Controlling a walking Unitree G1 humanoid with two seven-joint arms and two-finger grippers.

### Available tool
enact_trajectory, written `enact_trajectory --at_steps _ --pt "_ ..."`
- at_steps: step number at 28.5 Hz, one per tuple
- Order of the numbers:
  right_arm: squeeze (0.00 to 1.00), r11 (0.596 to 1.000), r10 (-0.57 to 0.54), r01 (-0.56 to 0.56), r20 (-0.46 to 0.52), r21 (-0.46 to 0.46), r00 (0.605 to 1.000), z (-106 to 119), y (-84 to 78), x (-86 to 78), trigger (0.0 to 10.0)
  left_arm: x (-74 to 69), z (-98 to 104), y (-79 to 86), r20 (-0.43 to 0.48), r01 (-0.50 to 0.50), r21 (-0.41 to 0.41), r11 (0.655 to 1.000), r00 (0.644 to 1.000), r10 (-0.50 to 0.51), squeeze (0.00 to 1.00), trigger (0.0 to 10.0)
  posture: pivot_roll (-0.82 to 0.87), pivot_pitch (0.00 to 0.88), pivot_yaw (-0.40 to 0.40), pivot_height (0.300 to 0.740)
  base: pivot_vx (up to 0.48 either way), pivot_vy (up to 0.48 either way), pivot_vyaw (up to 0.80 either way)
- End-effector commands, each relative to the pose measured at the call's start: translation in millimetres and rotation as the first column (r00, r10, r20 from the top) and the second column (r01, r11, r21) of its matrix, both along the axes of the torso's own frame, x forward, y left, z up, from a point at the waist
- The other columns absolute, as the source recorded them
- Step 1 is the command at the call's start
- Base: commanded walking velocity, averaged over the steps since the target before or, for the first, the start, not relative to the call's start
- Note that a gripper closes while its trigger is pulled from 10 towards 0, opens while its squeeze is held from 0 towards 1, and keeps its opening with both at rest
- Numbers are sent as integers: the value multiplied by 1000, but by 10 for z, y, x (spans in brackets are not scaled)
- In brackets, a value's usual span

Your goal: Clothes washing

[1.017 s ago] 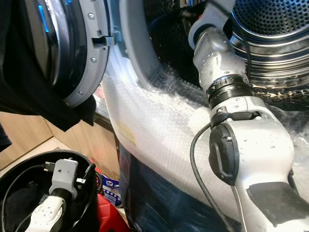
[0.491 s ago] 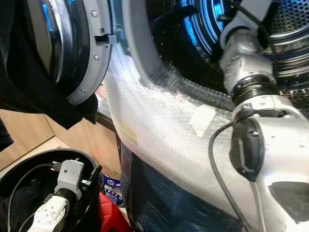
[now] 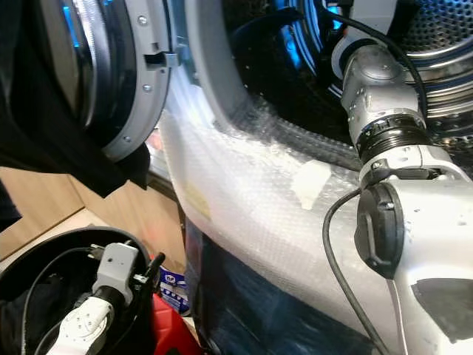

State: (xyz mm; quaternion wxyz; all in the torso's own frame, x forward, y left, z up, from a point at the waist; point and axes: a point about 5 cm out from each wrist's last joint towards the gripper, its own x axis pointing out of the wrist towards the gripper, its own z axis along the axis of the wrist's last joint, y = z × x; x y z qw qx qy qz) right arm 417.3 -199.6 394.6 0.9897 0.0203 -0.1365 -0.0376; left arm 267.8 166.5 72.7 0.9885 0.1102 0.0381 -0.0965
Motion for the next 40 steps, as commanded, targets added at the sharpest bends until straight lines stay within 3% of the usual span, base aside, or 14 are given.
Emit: enact_trajectory --at_steps 1,4,7,10,15,16,20,23,25,28,33,36,38,40 --pt "1000 993 -66 49 160 104 985 391 -200 -149 10000 -19 1 27 -9 3 14 1000 1000 -3 0 10000 221 0 -3 740 0 0 0" --pt "1000 976 -191 158 234 153 953 485 -379 -236 10000 -8 19 38 -7 1 9 1000 1000 -1 0 10000 208 0 6 740 0 0 0" --pt "1000 971 -209 177 204 162 956 397 -406 -211 10000 -8 14 20 -11 9 7 1000 1000 -9 0 10000 204 0 10 740 0 0 0" --pt "1000 987 -158 158 19 23 987 15 -294 -61 10000 -6 9 -11 -17 33 7 999 999 -33 0 10000 200 0 20 740 0 0 0" --pt "1000 997 -82 82 -19 -4 996 -149 -164 2 10000 5 44 -38 -12 55 10 998 998 -54 0 10000 205 0 23 740 0 0 0" --pt "0 1000 -11 11 11 13 1000 -90 -88 2 10000 1 51 -35 -9 50 19 999 999 -50 0 10000 218 0 16 740 0 0 0" --pt "0 997 2 -4 34 76 999 -54 -58 -2 10000 -13 32 0 -16 17 14 1000 1000 -17 0 10000 204 0 22 740 0 0 0" --pt "0 990 49 -49 4 135 999 -164 -17 25 10000 -29 11 -9 -19 19 12 1000 1000 -19 0 10000 203 0 7 740 0 0 0" --pt "0 966 163 -153 -32 208 986 -367 110 66 10000 -42 11 0 -16 15 20 1000 1000 -14 0 10000 208 0 16 740 0 0 0" --pt "0 956 156 -141 -38 258 987 -503 142 66 10000 -33 21 30 -19 19 31 999 1000 -19 0 10000 207 0 33 740 0 0 0" --pt "0 942 131 -134 30 309 991 -431 84 -56 10000 -15 52 58 -16 29 44 999 999 -28 0 10000 203 0 39 740 0 0 0" --pt "0 977 87 -94 47 194 995 -371 92 -173 10000 -4 49 79 -20 19 43 999 1000 -18 0 10000 193 0 43 740 0 0 0" --pt "0 969 85 -99 73 226 994 -317 111 -273 10000 8 50 64 -21 22 43 999 1000 -21 0 10000 195 0 40 740 0 0 0" --pt "0 968 186 -209 157 143 970 -247 219 -451 10000 9 40 54 -20 14 41 999 1000 -14 0 10000 197 0 26 740 0 0 0"
